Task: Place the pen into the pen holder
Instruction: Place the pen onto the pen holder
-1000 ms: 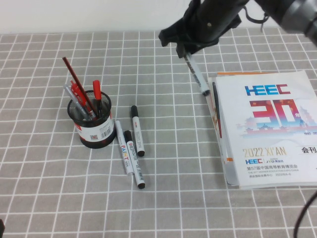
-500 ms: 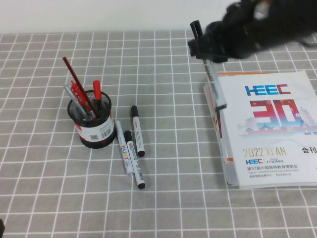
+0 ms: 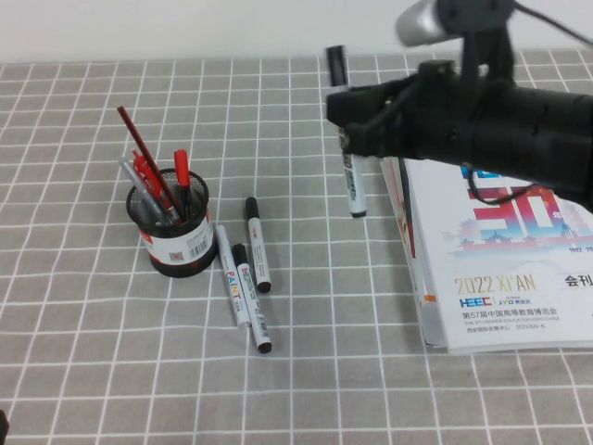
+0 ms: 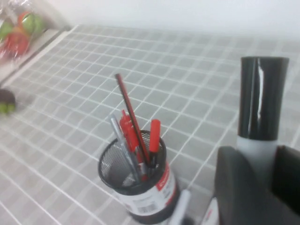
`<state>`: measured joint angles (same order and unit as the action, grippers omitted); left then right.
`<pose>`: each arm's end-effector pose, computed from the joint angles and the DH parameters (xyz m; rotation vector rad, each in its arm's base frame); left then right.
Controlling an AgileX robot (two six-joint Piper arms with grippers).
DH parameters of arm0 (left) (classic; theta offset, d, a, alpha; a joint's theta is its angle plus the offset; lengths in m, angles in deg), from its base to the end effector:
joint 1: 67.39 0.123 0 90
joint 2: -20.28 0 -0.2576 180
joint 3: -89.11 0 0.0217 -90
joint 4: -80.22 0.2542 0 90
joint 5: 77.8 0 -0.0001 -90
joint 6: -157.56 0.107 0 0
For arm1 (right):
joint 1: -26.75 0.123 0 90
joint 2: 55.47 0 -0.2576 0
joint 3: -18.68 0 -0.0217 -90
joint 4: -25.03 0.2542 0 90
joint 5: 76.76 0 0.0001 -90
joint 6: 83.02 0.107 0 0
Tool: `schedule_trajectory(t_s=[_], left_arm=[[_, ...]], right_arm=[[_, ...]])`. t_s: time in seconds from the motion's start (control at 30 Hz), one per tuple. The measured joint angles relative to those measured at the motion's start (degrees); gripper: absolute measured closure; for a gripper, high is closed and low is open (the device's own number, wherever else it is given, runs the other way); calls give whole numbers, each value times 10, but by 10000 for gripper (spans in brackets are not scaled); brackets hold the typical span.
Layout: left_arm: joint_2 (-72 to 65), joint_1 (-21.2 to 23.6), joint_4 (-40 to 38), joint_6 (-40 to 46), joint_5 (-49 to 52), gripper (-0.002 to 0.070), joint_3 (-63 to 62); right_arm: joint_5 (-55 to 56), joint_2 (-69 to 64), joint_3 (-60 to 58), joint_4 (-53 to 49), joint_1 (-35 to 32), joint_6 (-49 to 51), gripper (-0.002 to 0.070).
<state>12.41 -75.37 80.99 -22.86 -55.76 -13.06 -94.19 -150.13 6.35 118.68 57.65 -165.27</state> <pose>0.0977 -0.0131 0.1663 0.1323 1.8767 -0.0873 0.2998 0.2168 0.2984 -0.5347 1.8338 0.7900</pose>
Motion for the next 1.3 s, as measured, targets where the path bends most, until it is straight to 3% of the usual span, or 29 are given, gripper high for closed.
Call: schedule_trajectory(t_s=[0.2, 0.37, 0.7, 1.3], left_arm=[[0, 0, 0, 0, 0, 678, 0], [0, 0, 0, 0, 0, 678, 0], [0, 0, 0, 0, 0, 678, 0], [0, 0, 0, 0, 0, 678, 0]], right_arm=[[-133, -32, 37, 38, 0, -201, 578], [-288, -79, 84, 38, 0, -283, 578], [-390, -251, 248, 32, 0, -250, 578], [-353, -464, 538, 29, 27, -183, 578]])
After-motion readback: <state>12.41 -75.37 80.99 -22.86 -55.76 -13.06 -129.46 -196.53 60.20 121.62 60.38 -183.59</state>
